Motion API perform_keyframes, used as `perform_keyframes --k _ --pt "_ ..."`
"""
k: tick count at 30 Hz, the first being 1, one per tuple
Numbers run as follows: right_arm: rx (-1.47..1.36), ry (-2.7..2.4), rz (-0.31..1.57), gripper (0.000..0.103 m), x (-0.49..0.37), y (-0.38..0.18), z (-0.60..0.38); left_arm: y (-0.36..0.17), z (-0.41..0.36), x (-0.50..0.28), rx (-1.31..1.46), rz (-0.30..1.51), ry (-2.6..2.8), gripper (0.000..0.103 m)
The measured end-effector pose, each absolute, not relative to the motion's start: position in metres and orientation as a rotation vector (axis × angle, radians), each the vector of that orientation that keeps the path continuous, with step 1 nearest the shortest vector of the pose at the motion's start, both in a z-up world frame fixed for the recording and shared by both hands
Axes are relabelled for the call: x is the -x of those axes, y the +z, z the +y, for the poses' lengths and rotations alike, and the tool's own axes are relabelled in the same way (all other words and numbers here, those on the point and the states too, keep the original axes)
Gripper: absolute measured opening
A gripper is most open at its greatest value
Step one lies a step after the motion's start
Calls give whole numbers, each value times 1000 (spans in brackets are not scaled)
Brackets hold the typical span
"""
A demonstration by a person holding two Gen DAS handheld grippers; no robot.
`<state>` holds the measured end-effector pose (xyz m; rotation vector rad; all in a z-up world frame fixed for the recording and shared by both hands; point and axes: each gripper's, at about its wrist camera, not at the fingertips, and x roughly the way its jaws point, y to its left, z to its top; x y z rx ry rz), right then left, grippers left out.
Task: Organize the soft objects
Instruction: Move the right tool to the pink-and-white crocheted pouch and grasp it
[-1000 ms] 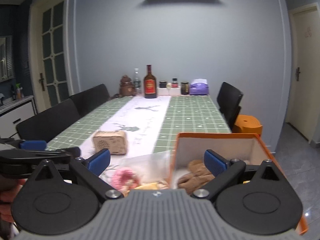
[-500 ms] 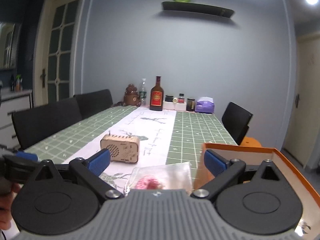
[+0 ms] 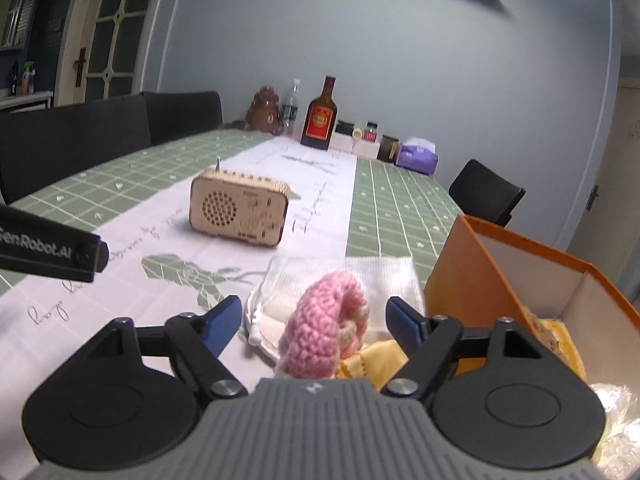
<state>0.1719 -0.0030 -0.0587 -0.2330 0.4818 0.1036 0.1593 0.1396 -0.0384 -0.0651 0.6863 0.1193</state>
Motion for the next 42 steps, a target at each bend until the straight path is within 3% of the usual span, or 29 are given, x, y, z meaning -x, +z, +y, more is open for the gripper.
perform_keyframes --k 6,11,24,26,28,32,36,42 --pt "235 108 496 37 -170 -63 -3 -39 136 -160 53 694 119 98" --pt "203 145 500 25 -163 -58 -8 -35 131 -157 40 686 125 98" --pt "106 479 598 22 -93 -49 -14 -28 129 -147 21 668 170 98" --pt "113 531 615 29 -87 -52 -13 -27 127 -145 15 663 170 98" --pt "88 562 646 48 -87 -59 -13 -26 125 -143 12 659 167 98" --pt "12 577 696 51 -91 -66 -17 -25 123 -141 0 657 165 98" --pt "31 516 652 88 -90 -60 -23 -25 127 -141 7 656 173 98" --pt "-27 388 726 90 -104 -67 -27 -29 131 -143 11 667 180 98"
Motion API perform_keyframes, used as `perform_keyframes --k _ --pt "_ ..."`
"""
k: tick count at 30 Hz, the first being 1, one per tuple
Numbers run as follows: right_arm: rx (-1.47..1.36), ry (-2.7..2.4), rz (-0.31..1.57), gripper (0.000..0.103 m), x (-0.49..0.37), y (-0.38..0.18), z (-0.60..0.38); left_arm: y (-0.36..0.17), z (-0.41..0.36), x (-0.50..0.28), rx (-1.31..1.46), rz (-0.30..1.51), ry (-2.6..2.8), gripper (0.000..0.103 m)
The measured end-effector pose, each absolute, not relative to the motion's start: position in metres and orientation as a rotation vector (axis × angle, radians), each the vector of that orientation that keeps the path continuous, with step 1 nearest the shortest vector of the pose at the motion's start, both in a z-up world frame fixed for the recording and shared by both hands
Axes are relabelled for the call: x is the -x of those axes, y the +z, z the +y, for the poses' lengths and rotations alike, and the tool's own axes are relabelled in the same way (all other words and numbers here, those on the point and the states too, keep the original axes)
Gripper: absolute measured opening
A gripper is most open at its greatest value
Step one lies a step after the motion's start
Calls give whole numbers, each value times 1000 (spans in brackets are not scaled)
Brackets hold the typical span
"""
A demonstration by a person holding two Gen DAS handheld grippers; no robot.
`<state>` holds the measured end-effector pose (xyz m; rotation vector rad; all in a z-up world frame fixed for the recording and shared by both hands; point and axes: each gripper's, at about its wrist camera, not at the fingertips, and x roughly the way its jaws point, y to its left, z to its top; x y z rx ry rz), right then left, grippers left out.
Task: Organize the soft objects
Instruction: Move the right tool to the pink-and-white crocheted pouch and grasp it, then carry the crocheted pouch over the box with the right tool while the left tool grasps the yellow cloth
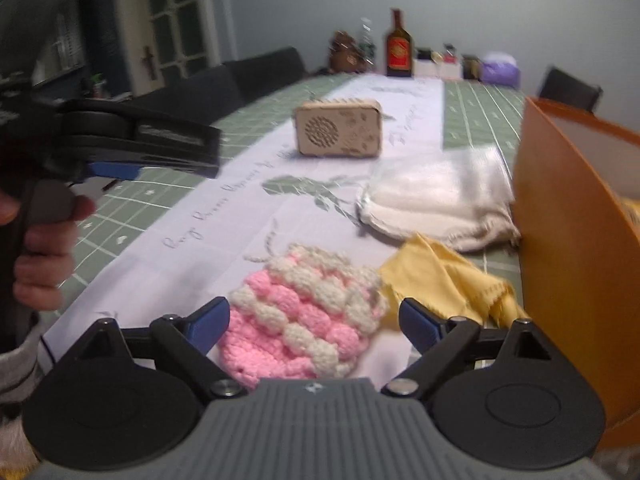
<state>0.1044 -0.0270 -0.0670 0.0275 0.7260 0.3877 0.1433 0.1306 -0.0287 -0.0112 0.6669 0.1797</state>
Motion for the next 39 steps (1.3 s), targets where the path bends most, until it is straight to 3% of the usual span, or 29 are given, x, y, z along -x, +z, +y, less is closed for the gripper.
perform_keyframes --k 6,14,27,39 --pt "-156 260 763 96 -103 -74 -3 -24 139 -145 59 668 205 98" --pt "-61 136 690 98 -105 -85 23 -24 148 -143 52 660 257 98" --pt "14 224 638 57 -95 -83 14 -16 140 -135 35 636 234 98" --pt "-162 347 550 54 -69 -2 -82 0 96 -134 -187 634 -56 98"
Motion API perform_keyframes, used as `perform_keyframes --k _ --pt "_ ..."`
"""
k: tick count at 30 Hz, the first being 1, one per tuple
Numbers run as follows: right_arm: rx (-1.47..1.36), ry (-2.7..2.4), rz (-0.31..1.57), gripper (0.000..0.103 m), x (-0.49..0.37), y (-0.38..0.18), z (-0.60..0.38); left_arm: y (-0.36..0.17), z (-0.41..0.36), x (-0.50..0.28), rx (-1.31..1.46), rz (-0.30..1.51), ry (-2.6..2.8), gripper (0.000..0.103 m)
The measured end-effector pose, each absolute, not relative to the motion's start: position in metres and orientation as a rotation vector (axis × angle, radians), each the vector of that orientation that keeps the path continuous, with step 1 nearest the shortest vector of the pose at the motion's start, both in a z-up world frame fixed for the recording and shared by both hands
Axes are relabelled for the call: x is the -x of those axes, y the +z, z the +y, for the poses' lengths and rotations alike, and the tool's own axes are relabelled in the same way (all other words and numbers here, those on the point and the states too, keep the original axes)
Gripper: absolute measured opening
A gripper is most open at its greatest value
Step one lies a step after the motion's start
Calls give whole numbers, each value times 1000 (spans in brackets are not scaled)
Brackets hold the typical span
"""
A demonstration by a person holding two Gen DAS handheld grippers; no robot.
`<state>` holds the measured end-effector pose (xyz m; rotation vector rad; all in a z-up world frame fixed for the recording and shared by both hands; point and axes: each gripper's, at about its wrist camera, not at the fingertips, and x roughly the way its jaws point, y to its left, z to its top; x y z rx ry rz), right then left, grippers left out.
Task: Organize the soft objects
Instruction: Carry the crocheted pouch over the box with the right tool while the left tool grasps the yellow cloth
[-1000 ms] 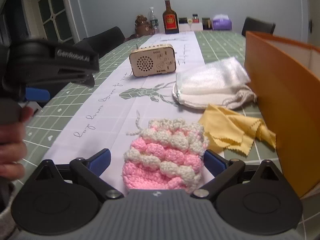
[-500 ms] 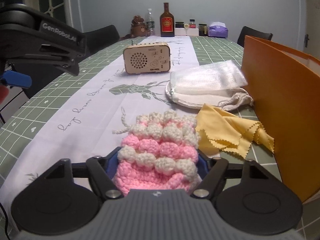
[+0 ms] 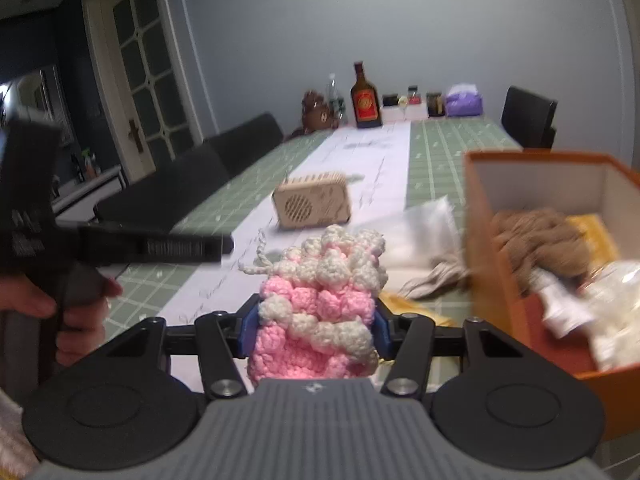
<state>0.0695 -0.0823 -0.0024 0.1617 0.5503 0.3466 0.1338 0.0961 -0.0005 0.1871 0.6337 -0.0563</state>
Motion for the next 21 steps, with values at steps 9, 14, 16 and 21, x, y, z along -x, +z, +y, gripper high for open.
perform_keyframes --k 9,14,16,21 --pt "-33 212 482 54 -60 36 -153 -23 42 -129 -689 587 -662 98" --pt "-43 93 458 54 -61 45 -187 -46 16 -148 -789 631 -831 98" --pt "-63 69 454 54 -60 45 -196 -59 8 -164 -775 701 -877 98" --pt "-86 66 482 54 -62 35 -200 -87 -8 -187 -729 798 -901 98"
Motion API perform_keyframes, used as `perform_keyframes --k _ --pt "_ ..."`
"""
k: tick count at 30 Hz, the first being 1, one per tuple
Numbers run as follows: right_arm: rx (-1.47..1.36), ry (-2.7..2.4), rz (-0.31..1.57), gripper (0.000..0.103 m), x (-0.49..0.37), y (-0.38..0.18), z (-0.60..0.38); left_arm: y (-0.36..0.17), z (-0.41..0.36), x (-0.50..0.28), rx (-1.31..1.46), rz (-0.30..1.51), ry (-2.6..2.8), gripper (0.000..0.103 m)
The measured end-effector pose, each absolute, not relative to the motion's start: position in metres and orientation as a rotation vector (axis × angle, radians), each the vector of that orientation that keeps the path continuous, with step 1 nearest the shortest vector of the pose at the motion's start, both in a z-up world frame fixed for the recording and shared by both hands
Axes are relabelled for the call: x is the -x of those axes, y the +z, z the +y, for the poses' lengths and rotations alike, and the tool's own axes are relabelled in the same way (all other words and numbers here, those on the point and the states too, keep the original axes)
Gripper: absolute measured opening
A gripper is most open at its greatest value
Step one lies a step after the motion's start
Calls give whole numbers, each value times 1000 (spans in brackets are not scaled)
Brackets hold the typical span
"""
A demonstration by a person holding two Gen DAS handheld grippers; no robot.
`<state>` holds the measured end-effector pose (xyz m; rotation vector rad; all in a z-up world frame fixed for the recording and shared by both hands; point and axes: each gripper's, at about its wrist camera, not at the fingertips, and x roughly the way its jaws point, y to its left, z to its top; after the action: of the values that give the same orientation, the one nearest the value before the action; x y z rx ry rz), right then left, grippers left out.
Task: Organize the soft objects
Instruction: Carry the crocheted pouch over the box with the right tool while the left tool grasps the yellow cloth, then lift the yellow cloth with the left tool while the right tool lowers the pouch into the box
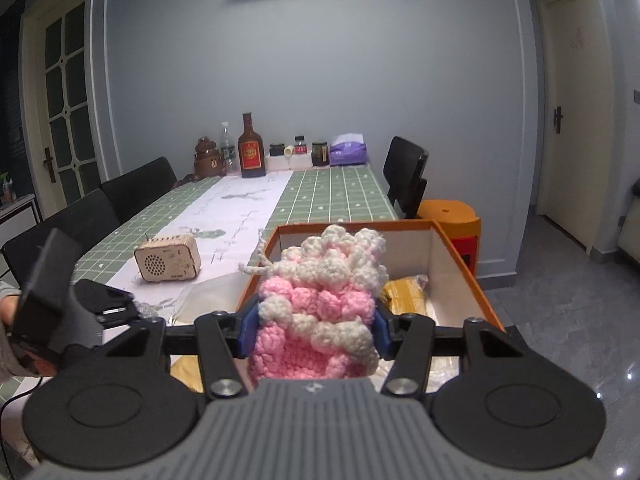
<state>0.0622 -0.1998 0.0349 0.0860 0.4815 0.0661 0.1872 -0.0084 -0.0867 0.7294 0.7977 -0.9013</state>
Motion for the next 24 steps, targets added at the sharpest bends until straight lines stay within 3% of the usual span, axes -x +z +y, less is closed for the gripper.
perform_keyframes --k 10,13,16,18,20,21,24 --pt "-111 72 493 55 -70 25 -202 -93 -5 -217 -540 907 -908 100" --pt "-124 70 504 55 -75 22 -204 -93 -3 -218 -498 923 -905 94" --pt "-130 65 516 55 -76 21 -206 -86 -3 -214 -491 934 -897 66" --pt "-134 65 520 55 -75 21 -207 -82 -6 -209 -496 931 -904 31" --pt "-135 63 524 55 -77 21 -206 -82 -8 -203 -501 927 -898 14" --pt "-133 59 525 55 -77 20 -205 -82 -9 -201 -498 923 -879 7" --pt "-122 45 534 55 -77 19 -203 -82 -13 -196 -448 933 -719 6"
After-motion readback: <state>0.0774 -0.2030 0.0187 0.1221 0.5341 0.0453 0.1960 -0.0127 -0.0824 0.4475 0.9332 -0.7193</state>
